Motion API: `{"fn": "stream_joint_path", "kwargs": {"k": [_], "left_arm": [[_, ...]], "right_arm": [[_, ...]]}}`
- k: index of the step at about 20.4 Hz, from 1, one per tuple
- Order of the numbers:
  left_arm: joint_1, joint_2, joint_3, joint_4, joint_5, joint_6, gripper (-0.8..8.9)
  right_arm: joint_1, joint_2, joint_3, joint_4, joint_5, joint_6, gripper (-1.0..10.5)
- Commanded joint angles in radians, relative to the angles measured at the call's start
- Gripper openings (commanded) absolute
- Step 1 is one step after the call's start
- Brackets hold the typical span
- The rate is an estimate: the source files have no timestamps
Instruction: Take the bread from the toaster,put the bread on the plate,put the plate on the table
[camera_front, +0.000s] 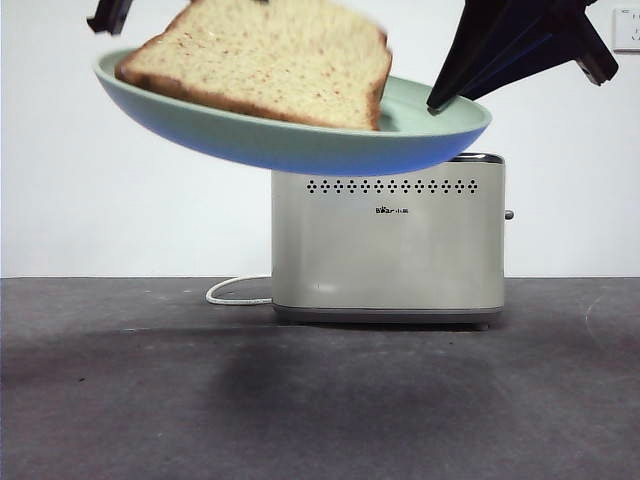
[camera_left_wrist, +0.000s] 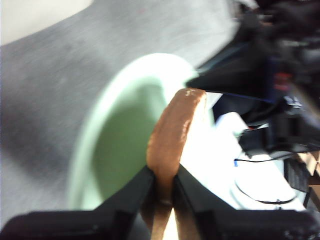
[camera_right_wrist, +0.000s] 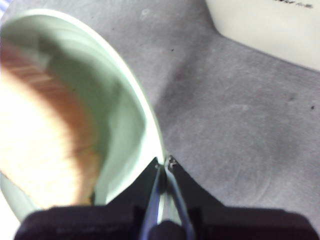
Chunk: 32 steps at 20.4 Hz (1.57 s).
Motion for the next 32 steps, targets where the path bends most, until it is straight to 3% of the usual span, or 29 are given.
{"fn": "stream_joint_path", "kwargs": {"k": [1, 3, 4, 6, 8, 18, 23, 29, 32], "left_arm": [[-0.002, 0.036, -0.001, -0.018, -0.058, 0.004, -0.09], [-0.002, 0.055, -0.001, -0.028, -0.135, -0.002, 0.16], [-0.002, 0.057, -0.001, -0.03, -0.156, -0.004, 0.98], [-0.002, 0.057, -0.001, -0.028, -0.152, -0.005, 3.52], [-0.002, 0.057, -0.001, -0.031, -0.116, -0.004, 4.39], [0.012, -0.002, 0.041, -0.086, -0.075, 0.0, 4.39], [0.013, -0.035, 0.261, -0.242, -0.079, 0.108, 4.24], [0.013, -0.245, 0.345, -0.253, -0.221, 0.177, -0.16], [0.013, -0.369, 0.345, -0.253, -0.266, 0.186, -0.09]], "right_arm": [[0.008, -0.001, 0.003, 0.016, -0.006, 0.023, -0.1], [0.008, -0.001, 0.003, 0.016, -0.006, 0.023, -0.1], [0.008, -0.001, 0.003, 0.016, -0.007, 0.023, -0.1], [0.008, -0.001, 0.003, 0.015, -0.008, 0.022, -0.1], [0.008, -0.001, 0.003, 0.014, -0.008, 0.022, -0.1], [0.008, -0.001, 0.003, -0.033, -0.009, 0.022, -0.1], [0.002, -0.001, 0.003, -0.033, 0.0, 0.022, -0.1], [-0.108, 0.002, 0.003, -0.032, 0.002, 0.021, -0.1], [-0.169, 0.025, 0.003, -0.033, 0.002, 0.01, -0.1]]}}
